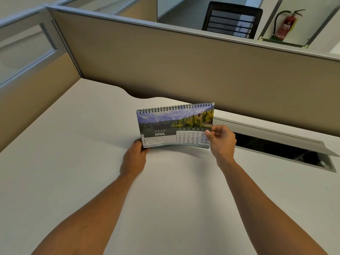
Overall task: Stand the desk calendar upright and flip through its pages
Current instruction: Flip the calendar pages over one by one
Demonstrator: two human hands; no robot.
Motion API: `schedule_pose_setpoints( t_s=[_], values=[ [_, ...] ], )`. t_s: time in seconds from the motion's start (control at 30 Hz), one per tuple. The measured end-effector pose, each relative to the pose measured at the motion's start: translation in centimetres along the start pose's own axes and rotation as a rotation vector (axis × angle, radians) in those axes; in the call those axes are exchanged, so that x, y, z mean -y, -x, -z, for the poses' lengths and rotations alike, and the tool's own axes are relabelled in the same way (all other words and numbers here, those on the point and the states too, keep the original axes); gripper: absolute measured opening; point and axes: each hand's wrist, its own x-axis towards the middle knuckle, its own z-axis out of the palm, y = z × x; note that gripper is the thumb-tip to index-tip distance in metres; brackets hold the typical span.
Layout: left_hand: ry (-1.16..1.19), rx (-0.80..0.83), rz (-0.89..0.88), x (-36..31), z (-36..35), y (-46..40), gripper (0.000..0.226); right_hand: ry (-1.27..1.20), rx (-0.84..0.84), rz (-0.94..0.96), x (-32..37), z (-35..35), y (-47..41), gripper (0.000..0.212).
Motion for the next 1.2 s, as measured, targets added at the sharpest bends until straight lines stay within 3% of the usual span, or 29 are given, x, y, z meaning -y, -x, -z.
schedule_pose_setpoints(
  t_s=[0.27,0.4,0.57,0.63,0.7,0.87,1.03,1.1,1.2],
  values=[
    [-0.023,-0.002,-0.004,-0.1,0.2,0.2,0.03,0.027,-0.006,0.081,0.7,2.0,0.2,0.015],
    [-0.014,-0.022,-0.042,-0.2,0.5,0.4,0.03,-0.098,0.061,0.071,2.3,3.2,0.8,0.022],
    [-0.054,-0.015,0.026,-0.7,0.3,0.6,0.036,-0.438,0.284,0.034,6.2,4.7,0.6,0.061],
    [-0.08,0.011,-0.028,-0.3,0.2,0.4,0.035,-0.475,0.39,0.094,7.5,4.6,0.4,0.088],
    [-0.075,0.041,-0.029,-0.1,0.3,0.2,0.032,-0.371,0.46,0.196,8.6,4.5,0.2,0.099],
    [0.003,0.013,0.012,-0.4,0.3,0.4,0.03,-0.091,0.58,0.228,9.9,2.9,0.2,0.088],
    [-0.001,0.003,0.001,-0.3,0.1,0.3,0.028,0.156,0.566,0.446,8.6,1.6,-0.9,0.04],
    [-0.011,-0.004,0.001,-0.2,0.1,0.2,0.027,0.161,0.468,0.414,7.7,1.3,-1.1,0.051],
    [-0.017,-0.002,-0.002,-0.2,0.1,0.2,0.027,0.036,0.289,0.201,5.8,0.8,-0.8,0.076]
  ],
)
